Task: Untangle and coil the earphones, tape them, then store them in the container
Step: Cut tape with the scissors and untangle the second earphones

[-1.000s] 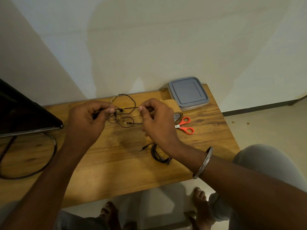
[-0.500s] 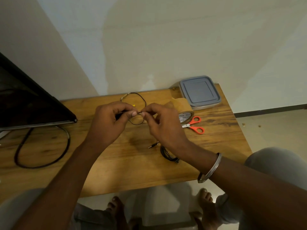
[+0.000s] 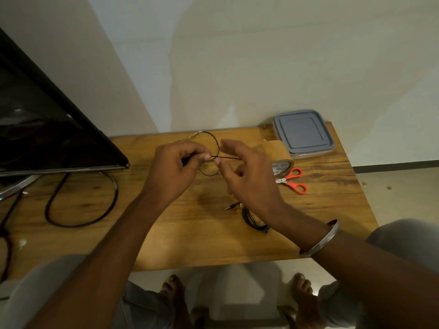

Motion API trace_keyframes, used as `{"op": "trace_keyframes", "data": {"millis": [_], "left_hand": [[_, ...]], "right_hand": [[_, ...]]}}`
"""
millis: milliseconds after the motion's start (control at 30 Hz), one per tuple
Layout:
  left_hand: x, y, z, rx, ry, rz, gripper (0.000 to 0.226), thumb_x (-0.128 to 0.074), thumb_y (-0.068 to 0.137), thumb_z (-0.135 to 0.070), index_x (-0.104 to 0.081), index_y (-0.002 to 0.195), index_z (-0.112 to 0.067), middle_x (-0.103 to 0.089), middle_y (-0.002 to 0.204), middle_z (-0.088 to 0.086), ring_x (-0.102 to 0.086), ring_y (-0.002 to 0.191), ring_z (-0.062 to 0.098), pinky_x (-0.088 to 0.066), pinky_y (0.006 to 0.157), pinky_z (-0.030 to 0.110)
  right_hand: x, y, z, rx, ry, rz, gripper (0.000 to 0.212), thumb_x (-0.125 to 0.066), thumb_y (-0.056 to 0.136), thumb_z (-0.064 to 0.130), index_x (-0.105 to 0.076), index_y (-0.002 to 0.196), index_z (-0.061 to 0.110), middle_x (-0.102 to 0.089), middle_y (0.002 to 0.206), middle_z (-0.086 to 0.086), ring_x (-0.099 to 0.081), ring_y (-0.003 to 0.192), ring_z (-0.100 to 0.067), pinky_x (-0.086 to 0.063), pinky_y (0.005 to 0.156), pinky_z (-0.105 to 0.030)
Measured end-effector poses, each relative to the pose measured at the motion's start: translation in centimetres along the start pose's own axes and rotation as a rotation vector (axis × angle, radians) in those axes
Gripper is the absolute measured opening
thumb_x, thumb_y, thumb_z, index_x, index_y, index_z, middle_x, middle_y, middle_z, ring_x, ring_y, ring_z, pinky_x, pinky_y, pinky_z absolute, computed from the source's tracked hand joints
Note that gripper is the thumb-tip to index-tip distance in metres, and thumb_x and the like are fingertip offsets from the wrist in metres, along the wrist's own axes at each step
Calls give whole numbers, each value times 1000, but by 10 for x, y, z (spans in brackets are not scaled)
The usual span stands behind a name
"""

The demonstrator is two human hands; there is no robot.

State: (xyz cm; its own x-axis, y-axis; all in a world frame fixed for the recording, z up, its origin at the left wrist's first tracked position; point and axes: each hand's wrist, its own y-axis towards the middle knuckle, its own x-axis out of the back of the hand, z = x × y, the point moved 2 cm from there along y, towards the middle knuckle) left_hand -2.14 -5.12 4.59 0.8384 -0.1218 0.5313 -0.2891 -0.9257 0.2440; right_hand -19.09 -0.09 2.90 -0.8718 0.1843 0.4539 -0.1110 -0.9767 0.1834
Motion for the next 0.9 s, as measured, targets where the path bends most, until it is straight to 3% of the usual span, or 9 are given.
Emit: {"op": "trace_keyframes", "data": {"millis": [100, 200, 367, 500, 633, 700, 767, 900], "left_hand": [[-4, -1, -2, -31, 1, 46, 8, -73, 87, -10, -79, 91, -15, -76, 88, -2, -71, 83, 11, -56, 73, 29], [2, 1, 1, -20, 12, 35, 8, -75, 87, -11, -79, 93, -14, -76, 88, -4, -71, 81, 11, -57, 73, 30], [17, 5, 3, 16, 24, -57, 17, -73, 87, -5, -76, 91, -21, -71, 84, -14, -67, 77, -4, -47, 71, 9], [21, 6, 5, 11, 39, -95, 14, -72, 89, -7, -75, 91, -20, -72, 84, -13, -68, 71, 10, -53, 64, 21], [19, 5, -1, -26, 17, -100, 12, -72, 89, -8, -75, 90, -19, -73, 86, -11, -68, 75, 1, -52, 69, 19], [12, 3, -9, -84, 12, -42, 7, -71, 90, -8, -77, 88, -13, -74, 84, -4, -67, 74, 6, -49, 66, 22], [5, 0, -17, -155, 31, 16, 7, -71, 91, -9, -78, 90, -9, -72, 82, 1, -66, 71, 18, -49, 62, 33], [7, 1, -19, -205, 51, 37, 7, -71, 91, -10, -78, 92, -9, -72, 81, 2, -64, 69, 20, -49, 61, 35]], "right_hand": [[-3, -3, 0, 18, 62, 34, 18, -64, 99, 25, -73, 114, 21, -73, 97, 5, -64, 60, -3, -55, 55, -28], [6, 0, 4, -75, 154, -36, 12, -62, 100, 17, -74, 100, 14, -73, 83, 2, -63, 45, -12, -45, 42, -17], [9, 3, 0, -308, 281, -129, 17, -53, 104, 19, -66, 97, 9, -73, 84, -2, -63, 42, -17, -40, 35, -22], [9, 4, -4, -509, 532, -124, 18, -50, 105, 20, -63, 104, 8, -75, 93, -9, -61, 42, -16, -39, 35, -22], [15, 4, 5, -241, 273, -119, 28, -56, 103, 27, -62, 126, 14, -71, 111, 3, -63, 41, -16, -47, 36, -27], [12, 2, 8, -73, 139, -73, 33, -63, 99, 32, -64, 129, 20, -69, 117, 7, -67, 52, -14, -52, 42, -27], [4, -1, 6, 34, 43, -17, 27, -66, 97, 33, -68, 122, 23, -72, 113, 10, -65, 69, -13, -49, 50, -22], [5, 1, 9, 107, 106, -18, 12, -67, 97, 19, -76, 103, 16, -73, 90, 6, -59, 62, 3, -46, 54, -21]]}}
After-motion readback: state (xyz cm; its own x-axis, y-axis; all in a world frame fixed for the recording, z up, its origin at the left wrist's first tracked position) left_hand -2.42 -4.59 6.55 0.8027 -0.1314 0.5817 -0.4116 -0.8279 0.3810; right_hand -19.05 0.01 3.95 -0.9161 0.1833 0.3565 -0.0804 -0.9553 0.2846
